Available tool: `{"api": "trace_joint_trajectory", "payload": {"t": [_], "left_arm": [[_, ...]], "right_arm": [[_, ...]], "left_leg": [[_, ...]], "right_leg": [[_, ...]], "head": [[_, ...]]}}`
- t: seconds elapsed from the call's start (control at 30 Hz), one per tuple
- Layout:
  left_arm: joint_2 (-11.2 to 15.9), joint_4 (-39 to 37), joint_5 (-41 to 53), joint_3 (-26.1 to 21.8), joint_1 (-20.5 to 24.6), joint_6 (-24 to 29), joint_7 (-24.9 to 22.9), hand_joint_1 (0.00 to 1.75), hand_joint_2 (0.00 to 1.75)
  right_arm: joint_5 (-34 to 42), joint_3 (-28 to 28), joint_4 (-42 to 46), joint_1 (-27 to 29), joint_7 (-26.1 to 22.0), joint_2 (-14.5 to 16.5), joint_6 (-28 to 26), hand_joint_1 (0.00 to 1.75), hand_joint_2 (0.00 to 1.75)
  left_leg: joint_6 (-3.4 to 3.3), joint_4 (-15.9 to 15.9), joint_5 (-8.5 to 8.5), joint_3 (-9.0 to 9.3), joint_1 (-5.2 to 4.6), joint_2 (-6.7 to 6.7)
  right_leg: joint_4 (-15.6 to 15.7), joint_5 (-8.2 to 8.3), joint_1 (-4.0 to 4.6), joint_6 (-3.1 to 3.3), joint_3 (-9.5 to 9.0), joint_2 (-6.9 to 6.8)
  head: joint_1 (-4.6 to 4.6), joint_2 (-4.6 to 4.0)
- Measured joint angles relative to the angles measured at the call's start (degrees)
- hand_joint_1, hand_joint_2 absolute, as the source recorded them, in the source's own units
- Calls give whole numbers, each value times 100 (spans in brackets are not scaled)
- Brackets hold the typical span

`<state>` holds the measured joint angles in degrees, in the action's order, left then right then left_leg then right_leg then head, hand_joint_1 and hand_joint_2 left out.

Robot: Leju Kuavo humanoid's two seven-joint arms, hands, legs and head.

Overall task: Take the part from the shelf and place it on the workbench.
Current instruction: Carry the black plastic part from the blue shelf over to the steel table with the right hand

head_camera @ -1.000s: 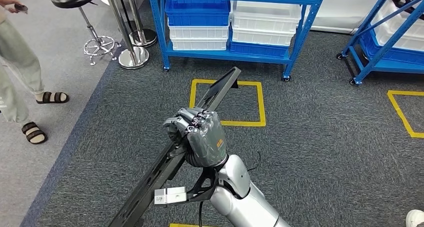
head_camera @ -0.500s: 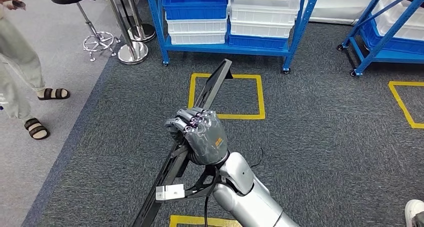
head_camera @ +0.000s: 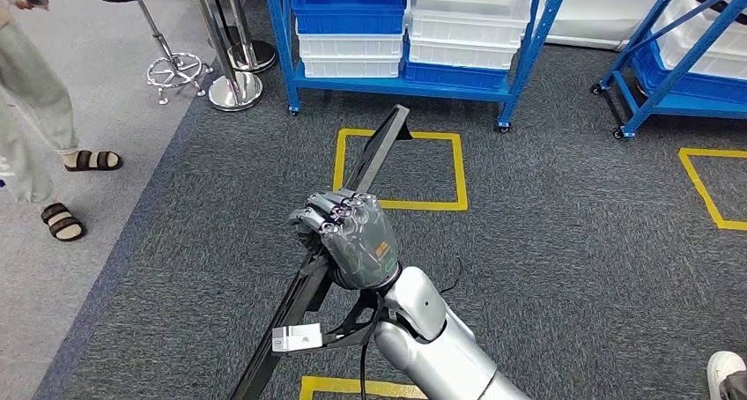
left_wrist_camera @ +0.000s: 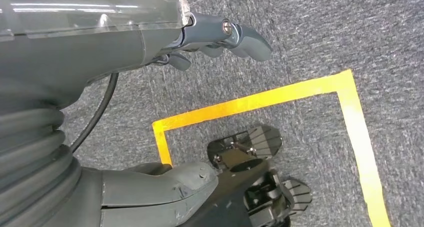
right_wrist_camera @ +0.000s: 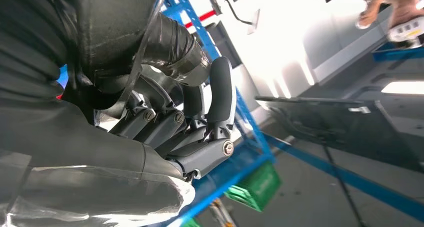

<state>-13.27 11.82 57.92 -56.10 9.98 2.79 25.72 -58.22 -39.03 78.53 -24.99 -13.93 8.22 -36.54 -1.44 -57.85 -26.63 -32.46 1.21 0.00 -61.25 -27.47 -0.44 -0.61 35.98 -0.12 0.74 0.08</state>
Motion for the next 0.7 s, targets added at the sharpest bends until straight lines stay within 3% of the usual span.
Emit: {"api": "trace_joint_trajectory", "payload": {"t": [0.1, 0.13, 0.17, 0.2, 0.3, 0.37, 0.43, 0.5, 0.57, 0.63, 0.67, 0.7], "left_arm": [[-1, 0, 2, 9, 5, 7, 1, 0, 175], [-1, 0, 2, 10, 1, 11, 1, 0, 175], [0, 0, 2, 10, -4, 13, 0, 0, 175], [1, 0, 2, 10, -6, 15, 0, 0, 175], [-14, -1, 2, 13, 7, 15, 1, 0, 175], [-26, -1, 2, 14, 16, 15, 1, 0, 175], [-24, 0, 2, 14, 9, 17, 2, 0, 175], [-17, 0, 3, 15, -4, 24, 2, 0, 175], [-11, 0, 4, 16, 0, 29, 1, 0, 175], [-11, 0, 4, 16, 0, 28, -1, 0, 175], [-11, 0, 4, 16, -7, 28, -1, 0, 175], [-11, 0, 4, 16, -14, 27, -2, 0, 175]], "right_arm": [[-59, -1, 17, 18, 5, -27, -38, 175, 175], [-46, -1, 26, 32, 5, -44, -44, 175, 175], [-29, -2, 37, 44, 5, -61, -45, 175, 175], [-12, -2, 50, 50, 5, -75, -45, 175, 175], [6, -1, 101, 50, 4, -99, -47, 175, 175], [17, -2, 129, 50, 3, -111, -50, 175, 175], [34, -3, 152, 50, 1, -119, -52, 175, 175], [41, -3, 182, 46, -3, -122, -55, 175, 175], [41, -3, 204, 49, -8, -127, -59, 175, 175], [41, -3, 210, 65, -9, -135, -61, 175, 175], [41, -3, 210, 74, -10, -138, -61, 175, 175], [41, -3, 210, 79, -10, -138, -61, 175, 175]], "left_leg": [[-71, 16, 49, -49, -9, -38], [-76, 11, 58, -68, -14, -68], [-75, 4, 65, -81, -17, -108], [-71, -6, 69, -89, -19, -159], [-39, -46, 74, -110, -30, -318], [25, -54, 93, -151, -25, -410], [106, -34, 119, -179, -10, -496], [162, -177, 8, -256, -19, -392], [202, -753, -317, -526, -21, -168], [240, -1442, -594, -852, -6, -62], [254, -1573, -597, -911, 0, -42], [259, -1472, -492, -852, 3, -21]], "right_leg": [[-1030, -564, -15, -48, 448, 4], [-1328, -661, -17, -53, 577, 4], [-1421, -642, -18, -49, 607, 6], [-1281, -515, -17, -35, 518, 16], [-153, -36, -20, 58, -86, 256], [179, 9, -11, 94, -239, 370], [224, 30, -16, 123, -248, 284], [297, 72, -46, 188, -278, 174], [330, 92, -49, 233, -290, 47], [313, 86, -32, 247, -272, -80], [299, 79, -27, 248, -263, -140], [283, 67, -25, 245, -257, -197]], "head": [[1, 1], [1, 0], [1, 0], [1, 0], [1, 0], [1, 0], [1, 0], [-1, 0], [-5, 1], [-6, 1], [-6, 0], [-6, -1]]}}
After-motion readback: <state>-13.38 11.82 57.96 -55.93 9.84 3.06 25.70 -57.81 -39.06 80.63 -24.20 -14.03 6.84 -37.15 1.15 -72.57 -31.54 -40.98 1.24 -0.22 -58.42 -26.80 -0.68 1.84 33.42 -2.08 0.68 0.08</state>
